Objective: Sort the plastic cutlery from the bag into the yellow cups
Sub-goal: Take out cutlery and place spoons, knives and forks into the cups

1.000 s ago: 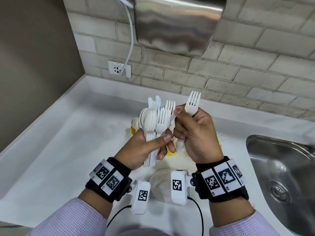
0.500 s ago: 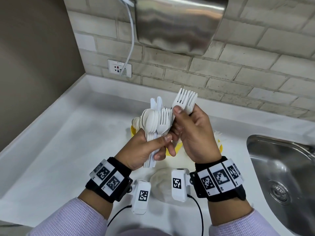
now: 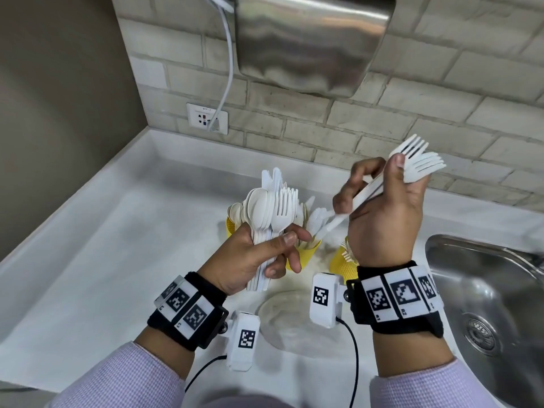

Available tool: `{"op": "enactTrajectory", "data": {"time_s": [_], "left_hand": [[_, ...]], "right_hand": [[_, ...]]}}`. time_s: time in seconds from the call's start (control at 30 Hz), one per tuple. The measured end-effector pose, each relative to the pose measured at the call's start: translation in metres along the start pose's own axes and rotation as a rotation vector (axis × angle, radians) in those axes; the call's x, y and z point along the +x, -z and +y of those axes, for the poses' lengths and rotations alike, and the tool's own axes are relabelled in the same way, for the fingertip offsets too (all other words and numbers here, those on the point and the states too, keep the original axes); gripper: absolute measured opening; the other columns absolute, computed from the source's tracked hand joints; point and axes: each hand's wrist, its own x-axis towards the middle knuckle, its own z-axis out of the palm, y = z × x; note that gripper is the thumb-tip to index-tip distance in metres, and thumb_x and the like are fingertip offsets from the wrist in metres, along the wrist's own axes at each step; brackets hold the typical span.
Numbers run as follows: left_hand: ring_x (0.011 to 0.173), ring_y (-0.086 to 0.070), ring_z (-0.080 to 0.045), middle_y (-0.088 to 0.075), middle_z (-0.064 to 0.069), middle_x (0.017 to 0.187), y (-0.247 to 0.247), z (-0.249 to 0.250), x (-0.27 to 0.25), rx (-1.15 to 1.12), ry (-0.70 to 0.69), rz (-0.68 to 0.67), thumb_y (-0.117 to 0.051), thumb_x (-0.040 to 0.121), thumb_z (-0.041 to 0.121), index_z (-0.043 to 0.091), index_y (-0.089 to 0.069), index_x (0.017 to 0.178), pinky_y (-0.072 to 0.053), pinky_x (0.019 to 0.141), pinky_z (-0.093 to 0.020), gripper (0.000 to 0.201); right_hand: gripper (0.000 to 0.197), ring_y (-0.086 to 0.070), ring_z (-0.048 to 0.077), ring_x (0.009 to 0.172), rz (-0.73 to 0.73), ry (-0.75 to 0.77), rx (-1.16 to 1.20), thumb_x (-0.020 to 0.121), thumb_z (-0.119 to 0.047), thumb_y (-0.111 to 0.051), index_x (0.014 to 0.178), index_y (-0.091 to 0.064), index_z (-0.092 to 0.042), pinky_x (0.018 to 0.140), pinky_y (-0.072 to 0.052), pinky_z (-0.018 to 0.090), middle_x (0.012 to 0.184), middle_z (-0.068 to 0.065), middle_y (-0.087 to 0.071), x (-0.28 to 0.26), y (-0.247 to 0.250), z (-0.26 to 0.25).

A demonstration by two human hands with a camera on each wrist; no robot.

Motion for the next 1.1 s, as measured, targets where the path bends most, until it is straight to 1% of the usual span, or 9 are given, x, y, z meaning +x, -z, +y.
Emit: {"op": "enactTrajectory", "data": {"time_s": [0.1,0.23,0.37,0.5,0.63,0.7,0.87,1.0,1.1], "left_hand": [[0.044,-0.039,-0.012,-0.067,-0.018,0.074,-0.001,0.000,0.001,0.004,-0.011,-0.009,-0.065,0.092,0.030,0.011,-0.074,0.108,-0.037,0.052,-0.026,0.027],[0.044,-0.039,-0.012,-0.067,-0.018,0.074,-0.001,0.000,-0.001,0.005,-0.019,-0.014,-0.065,0.093,0.030,0.011,-0.074,0.108,-0.037,0.052,-0.026,0.026],[0.043,-0.040,-0.011,-0.067,-0.017,0.073,-0.001,0.001,-0.001,0.011,-0.022,-0.015,-0.065,0.093,0.030,0.012,-0.074,0.107,-0.037,0.052,-0.026,0.025],[0.044,-0.040,-0.012,-0.068,-0.015,0.072,-0.001,0.002,-0.002,0.020,-0.028,-0.017,-0.065,0.093,0.030,0.013,-0.075,0.104,-0.038,0.052,-0.026,0.022],[0.045,-0.040,-0.013,-0.067,-0.014,0.071,-0.001,0.002,-0.002,0.028,-0.036,-0.006,-0.065,0.093,0.030,0.012,-0.072,0.106,-0.039,0.052,-0.026,0.023],[0.045,-0.039,-0.013,-0.067,-0.014,0.070,-0.001,0.002,-0.002,0.023,-0.049,-0.012,-0.065,0.094,0.028,0.014,-0.068,0.113,-0.039,0.052,-0.025,0.024],[0.045,-0.040,-0.013,-0.065,-0.013,0.069,-0.002,0.003,-0.002,0.039,-0.056,-0.005,-0.065,0.093,0.029,0.013,-0.071,0.105,-0.038,0.052,-0.026,0.020],[0.045,-0.041,-0.012,-0.065,-0.011,0.068,-0.003,0.002,-0.002,0.047,-0.058,-0.001,-0.065,0.093,0.028,0.011,-0.071,0.100,-0.040,0.052,-0.025,0.019],[0.045,-0.041,-0.012,-0.065,-0.011,0.068,-0.002,0.002,-0.001,0.065,-0.061,0.009,-0.065,0.093,0.029,0.011,-0.070,0.099,-0.040,0.052,-0.026,0.020]], "right_hand": [[0.005,-0.024,0.013,0.045,0.024,-0.107,0.025,0.104,-0.028,-0.046,0.103,-0.044,-0.024,0.047,-0.028,0.023,0.069,0.003,-0.029,-0.004,0.001,0.004],[0.020,-0.018,0.012,0.044,-0.010,-0.238,-0.043,0.098,-0.038,-0.054,0.101,-0.060,-0.020,0.045,-0.023,0.022,0.062,0.001,-0.019,-0.009,0.002,0.011],[0.036,-0.021,0.016,0.043,-0.098,-0.356,-0.093,0.105,-0.034,-0.047,0.087,-0.064,-0.008,0.048,-0.028,0.026,0.054,0.002,-0.019,-0.010,0.002,0.015],[0.039,-0.017,0.015,0.039,-0.109,-0.525,-0.100,0.104,-0.037,-0.046,0.077,-0.058,-0.012,0.044,-0.021,0.024,0.055,0.001,-0.022,-0.007,0.005,0.019],[0.058,-0.010,0.022,0.051,-0.241,-0.687,-0.012,0.085,-0.056,-0.040,0.093,-0.065,-0.004,0.050,-0.011,0.032,0.063,0.002,-0.025,-0.006,0.013,0.023],[0.067,-0.010,0.024,0.055,-0.249,-0.711,-0.002,0.086,-0.053,-0.030,0.100,-0.069,-0.001,0.055,-0.010,0.037,0.066,0.004,-0.027,-0.006,0.018,0.027],[0.041,-0.025,0.022,0.057,-0.155,-0.687,-0.147,0.098,-0.029,-0.034,0.097,-0.066,-0.005,0.058,-0.018,0.038,0.066,0.003,-0.034,-0.007,0.021,0.037],[0.021,-0.040,0.024,0.058,-0.172,-0.637,0.038,0.106,-0.026,-0.044,0.091,-0.048,-0.013,0.061,-0.035,0.039,0.075,0.006,-0.042,-0.010,0.023,0.042],[0.021,-0.039,0.022,0.055,-0.199,-0.620,0.109,0.107,-0.026,-0.043,0.088,-0.041,-0.016,0.060,-0.033,0.038,0.077,0.008,-0.043,-0.011,0.023,0.041]]}}
